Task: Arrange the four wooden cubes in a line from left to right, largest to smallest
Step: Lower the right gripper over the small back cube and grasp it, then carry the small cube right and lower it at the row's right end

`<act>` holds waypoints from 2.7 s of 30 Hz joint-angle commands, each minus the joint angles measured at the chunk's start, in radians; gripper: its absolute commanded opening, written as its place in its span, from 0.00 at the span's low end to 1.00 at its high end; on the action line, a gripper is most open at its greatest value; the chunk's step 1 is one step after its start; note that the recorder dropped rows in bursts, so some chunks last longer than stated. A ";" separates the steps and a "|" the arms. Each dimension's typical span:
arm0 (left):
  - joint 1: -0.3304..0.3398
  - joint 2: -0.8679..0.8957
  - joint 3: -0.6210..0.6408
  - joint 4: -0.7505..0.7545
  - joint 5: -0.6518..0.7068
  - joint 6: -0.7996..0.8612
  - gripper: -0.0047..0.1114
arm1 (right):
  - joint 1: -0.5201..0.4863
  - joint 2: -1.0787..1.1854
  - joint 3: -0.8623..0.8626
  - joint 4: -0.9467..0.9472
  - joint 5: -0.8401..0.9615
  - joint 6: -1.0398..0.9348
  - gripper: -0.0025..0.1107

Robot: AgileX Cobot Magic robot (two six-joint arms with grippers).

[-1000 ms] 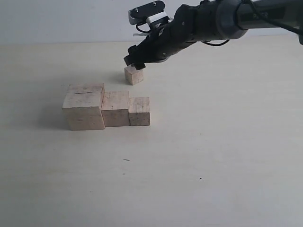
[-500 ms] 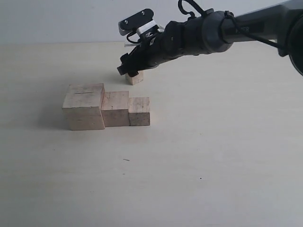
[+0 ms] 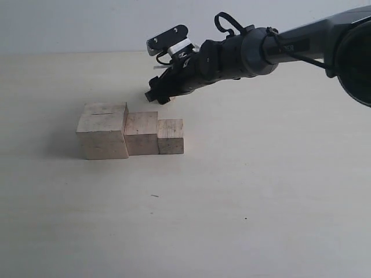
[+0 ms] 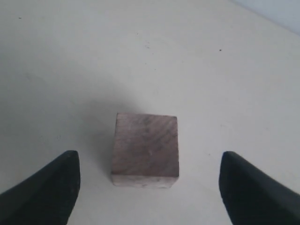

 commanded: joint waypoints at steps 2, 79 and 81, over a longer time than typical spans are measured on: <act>-0.001 -0.006 0.003 0.001 -0.012 -0.008 0.04 | 0.000 0.010 -0.002 0.003 -0.009 -0.010 0.70; -0.001 -0.006 0.003 0.001 -0.012 -0.008 0.04 | -0.276 -0.233 0.210 0.538 0.790 -1.401 0.02; -0.001 -0.006 0.003 0.001 -0.012 -0.008 0.04 | -0.276 -0.230 0.210 0.524 0.803 -1.399 0.02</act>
